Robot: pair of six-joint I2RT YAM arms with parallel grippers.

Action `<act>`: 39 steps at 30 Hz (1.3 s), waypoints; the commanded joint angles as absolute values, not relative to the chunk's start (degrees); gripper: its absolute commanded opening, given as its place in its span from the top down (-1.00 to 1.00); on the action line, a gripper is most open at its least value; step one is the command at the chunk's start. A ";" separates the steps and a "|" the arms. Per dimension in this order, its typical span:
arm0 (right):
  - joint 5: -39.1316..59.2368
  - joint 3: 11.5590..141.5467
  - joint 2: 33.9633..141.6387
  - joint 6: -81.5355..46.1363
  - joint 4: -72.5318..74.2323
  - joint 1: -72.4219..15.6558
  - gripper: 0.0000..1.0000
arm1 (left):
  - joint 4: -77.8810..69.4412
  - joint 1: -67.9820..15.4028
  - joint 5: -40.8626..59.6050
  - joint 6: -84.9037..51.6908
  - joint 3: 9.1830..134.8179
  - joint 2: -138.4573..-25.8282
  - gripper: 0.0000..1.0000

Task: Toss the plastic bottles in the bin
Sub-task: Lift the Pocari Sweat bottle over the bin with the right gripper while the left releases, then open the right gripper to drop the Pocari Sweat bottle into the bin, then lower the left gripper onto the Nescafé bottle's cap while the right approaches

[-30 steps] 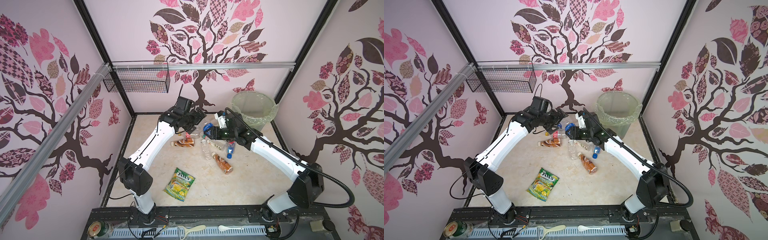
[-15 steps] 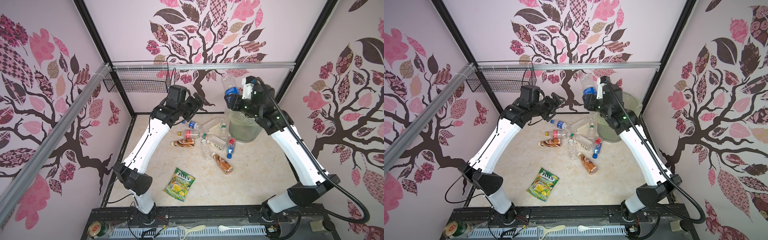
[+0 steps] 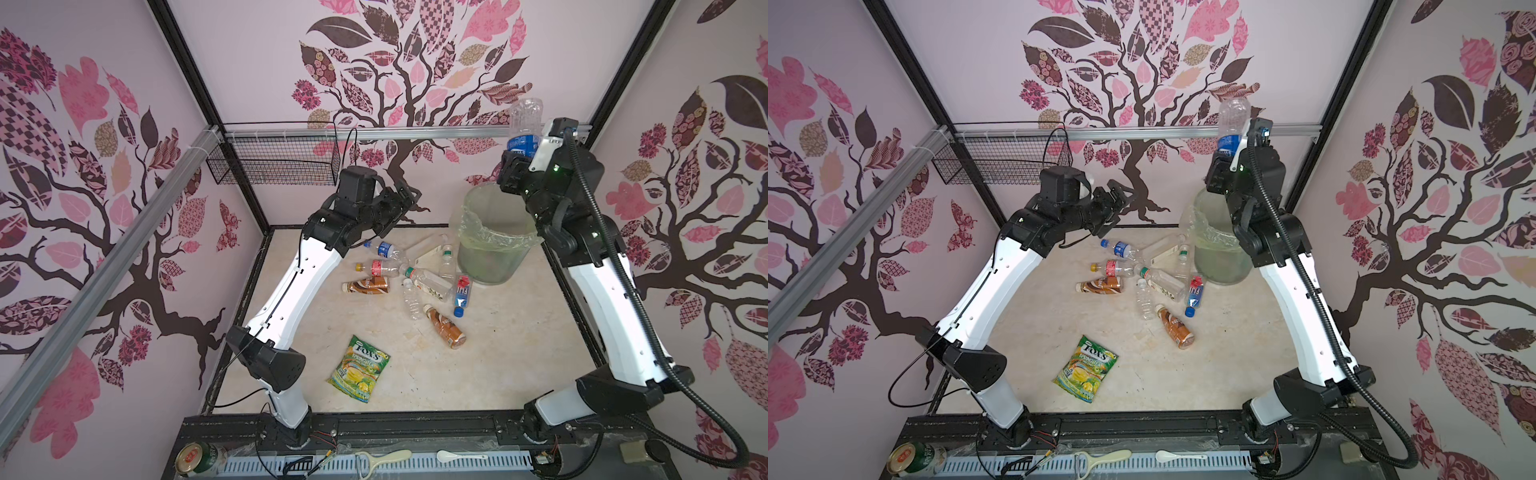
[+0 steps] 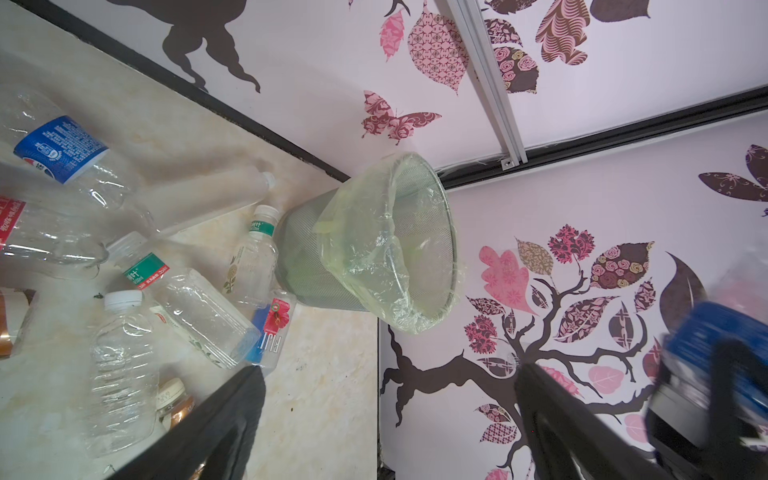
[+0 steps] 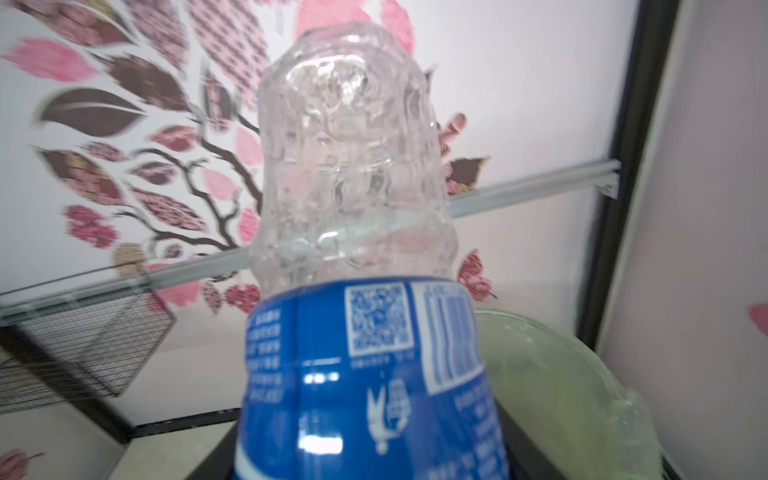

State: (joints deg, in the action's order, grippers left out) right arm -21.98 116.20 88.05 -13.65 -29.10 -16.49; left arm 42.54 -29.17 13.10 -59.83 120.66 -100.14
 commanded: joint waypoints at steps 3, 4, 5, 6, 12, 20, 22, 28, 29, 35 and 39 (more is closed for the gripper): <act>-15.17 117.33 96.09 -24.95 -37.04 -4.25 -0.63 | 42.18 -28.49 14.30 -59.15 120.01 -99.08 -0.97; -14.39 120.08 97.18 -25.03 -37.17 -3.89 -0.86 | 42.23 -28.33 14.41 -59.25 119.49 -98.74 -0.96; -13.41 122.04 98.08 -25.60 -37.39 -3.74 -0.99 | 42.41 -28.06 14.50 -59.53 119.13 -98.42 -0.97; -12.39 123.93 98.87 -26.53 -37.52 -3.66 -0.99 | 42.45 -27.82 14.59 -59.67 118.67 -98.13 -0.97; -8.34 127.18 100.38 -30.31 -37.93 -3.65 -0.99 | 42.85 -26.89 14.33 -59.58 117.45 -97.12 -0.96; -4.95 124.06 98.39 -33.35 -37.98 -5.70 -0.99 | 48.12 -27.38 4.69 -55.57 117.81 -98.18 -0.97; -5.71 121.60 97.21 -32.09 -37.80 -9.13 -0.99 | 49.27 -28.39 -0.52 -50.45 117.58 -98.56 -0.96; -7.50 115.41 94.81 -29.26 -38.45 -18.72 -0.99 | 48.93 -26.91 -7.15 -48.26 109.36 -97.64 -0.96; -7.72 115.49 95.07 -28.57 -39.42 -20.25 -0.99 | 47.43 -25.77 -7.53 -50.64 105.25 -96.35 -0.96; -10.85 113.66 95.62 -22.66 -39.96 -29.22 -0.99 | 32.71 -17.23 -3.71 -57.79 79.92 -85.58 -0.96; -10.20 110.66 96.79 -22.31 -39.65 -32.90 -0.99 | 28.83 -14.37 -2.20 -57.48 71.68 -82.28 -0.97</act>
